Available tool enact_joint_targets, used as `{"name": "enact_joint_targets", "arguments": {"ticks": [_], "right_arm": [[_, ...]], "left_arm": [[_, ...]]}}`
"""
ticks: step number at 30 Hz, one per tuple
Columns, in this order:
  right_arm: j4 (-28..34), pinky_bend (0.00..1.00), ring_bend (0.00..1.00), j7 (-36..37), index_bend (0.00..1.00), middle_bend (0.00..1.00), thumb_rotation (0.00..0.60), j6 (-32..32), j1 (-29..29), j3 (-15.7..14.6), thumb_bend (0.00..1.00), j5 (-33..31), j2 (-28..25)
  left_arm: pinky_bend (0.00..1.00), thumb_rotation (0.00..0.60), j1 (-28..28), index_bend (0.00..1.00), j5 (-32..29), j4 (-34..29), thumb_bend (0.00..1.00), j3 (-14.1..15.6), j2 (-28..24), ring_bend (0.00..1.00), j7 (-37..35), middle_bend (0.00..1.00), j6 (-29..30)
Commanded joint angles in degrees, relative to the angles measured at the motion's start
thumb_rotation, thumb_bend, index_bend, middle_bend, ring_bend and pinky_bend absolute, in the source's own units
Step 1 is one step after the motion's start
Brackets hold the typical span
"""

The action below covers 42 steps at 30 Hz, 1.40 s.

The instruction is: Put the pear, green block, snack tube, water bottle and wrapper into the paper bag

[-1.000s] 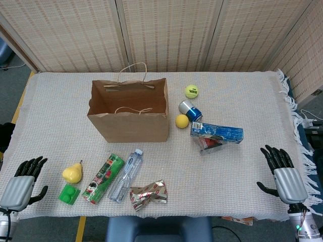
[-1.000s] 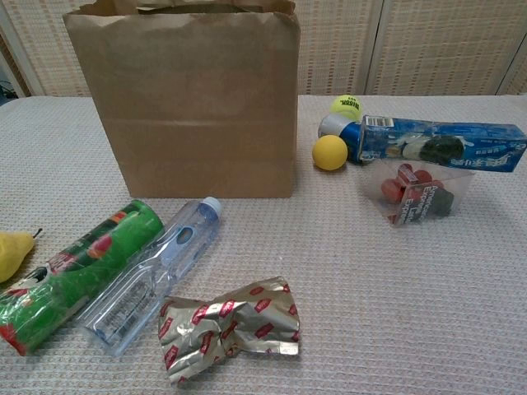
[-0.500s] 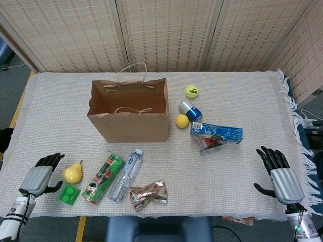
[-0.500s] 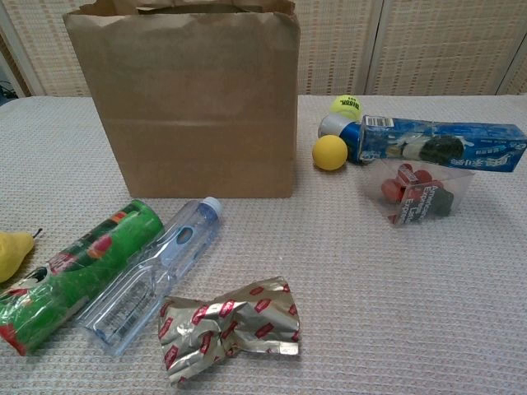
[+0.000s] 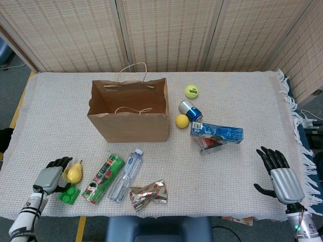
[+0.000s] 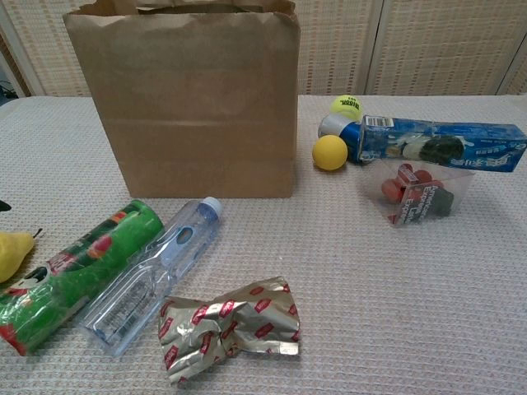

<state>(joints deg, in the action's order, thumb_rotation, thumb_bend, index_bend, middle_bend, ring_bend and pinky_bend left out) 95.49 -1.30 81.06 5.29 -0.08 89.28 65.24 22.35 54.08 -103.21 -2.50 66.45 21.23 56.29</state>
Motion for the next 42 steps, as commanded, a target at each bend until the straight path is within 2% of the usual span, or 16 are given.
{"name": "enact_joint_targets", "arguments": {"ticks": [1,15,18,19,21,23,25,27,30,33,36,39,42], "right_arm": [[0.09,0.0,0.0,-0.1,0.0,0.0,0.6,-0.09,0.01,-0.02,0.06,-0.12,-0.04],[0.64,0.0,0.0,-0.4,0.0,0.0,0.6,-0.64,0.09,0.03,0.06,-0.91,-0.15],[0.82,0.0,0.0,-0.35,0.0,0.0,0.6,-0.72,0.11,-0.01,0.06,-0.93,-0.29],[0.85,0.0,0.0,-0.29,0.0,0.0,0.6,-0.74,0.12,0.0,0.06,-0.95,-0.32],[0.88,0.0,0.0,-0.24,0.0,0.0,0.6,-0.79,0.14,0.02,0.06,-1.01,-0.38],[0.94,0.0,0.0,-0.18,0.0,0.0,0.6,-0.88,0.17,0.0,0.06,-1.04,-0.43],[0.99,0.0,0.0,-0.16,0.0,0.0,0.6,-1.0,0.2,-0.06,0.06,-1.05,-0.49],[1.06,0.0,0.0,-0.18,0.0,0.0,0.6,-0.99,0.2,-0.06,0.06,-1.04,-0.53],[1.16,0.0,0.0,0.05,0.0,0.0,0.6,-0.98,0.16,-0.08,0.06,-1.12,-0.65],[1.13,0.0,0.0,0.12,0.0,0.0,0.6,-0.85,0.14,-0.07,0.06,-1.02,-0.69],[1.12,0.0,0.0,0.21,0.0,0.0,0.6,-0.81,0.12,-0.07,0.06,-1.01,-0.68],[1.1,0.0,0.0,0.22,0.0,0.0,0.6,-0.82,0.12,-0.05,0.06,-1.07,-0.67],[1.15,0.0,0.0,0.16,0.0,0.0,0.6,-0.81,0.11,-0.08,0.06,-1.05,-0.63]], "left_arm": [[0.08,0.6,0.65,0.03,0.14,0.46,0.35,0.37,0.89,0.0,0.94,0.0,0.27],[0.09,0.6,3.36,0.06,-2.62,4.23,0.35,1.14,4.3,0.0,3.22,0.0,-0.82],[0.19,0.6,4.01,0.14,-3.98,5.89,0.36,1.32,5.47,0.01,4.04,0.0,-1.18],[0.26,0.6,4.1,0.18,-4.0,6.3,0.38,1.36,5.87,0.04,4.24,0.02,-0.81],[0.4,0.6,3.9,0.3,-3.18,6.97,0.43,1.29,6.71,0.15,4.2,0.1,0.63],[0.55,0.6,3.6,0.45,-1.97,7.63,0.52,1.32,7.55,0.32,4.46,0.28,2.4],[0.66,0.6,3.1,0.56,-0.75,8.26,0.57,1.14,8.48,0.47,4.19,0.44,4.37],[0.73,0.6,2.59,0.64,0.21,8.58,0.6,0.82,9.1,0.57,3.47,0.56,5.93],[0.75,0.6,1.62,0.69,1.56,9.14,0.62,-0.45,9.76,0.61,1.47,0.62,8.94],[0.75,0.6,0.61,0.69,1.81,8.93,0.62,-3.33,9.6,0.62,-1.93,0.63,12.4],[0.75,0.6,-0.38,0.69,1.56,8.31,0.62,-7.49,8.79,0.62,-6.14,0.63,16.51],[0.75,0.6,-1.46,0.69,-1.02,6.6,0.62,-13.31,7.73,0.62,-11.8,0.63,20.18],[0.74,0.6,-2.31,0.69,-6.65,2.82,0.62,-20.59,6.12,0.61,-17.86,0.62,22.18]]}}
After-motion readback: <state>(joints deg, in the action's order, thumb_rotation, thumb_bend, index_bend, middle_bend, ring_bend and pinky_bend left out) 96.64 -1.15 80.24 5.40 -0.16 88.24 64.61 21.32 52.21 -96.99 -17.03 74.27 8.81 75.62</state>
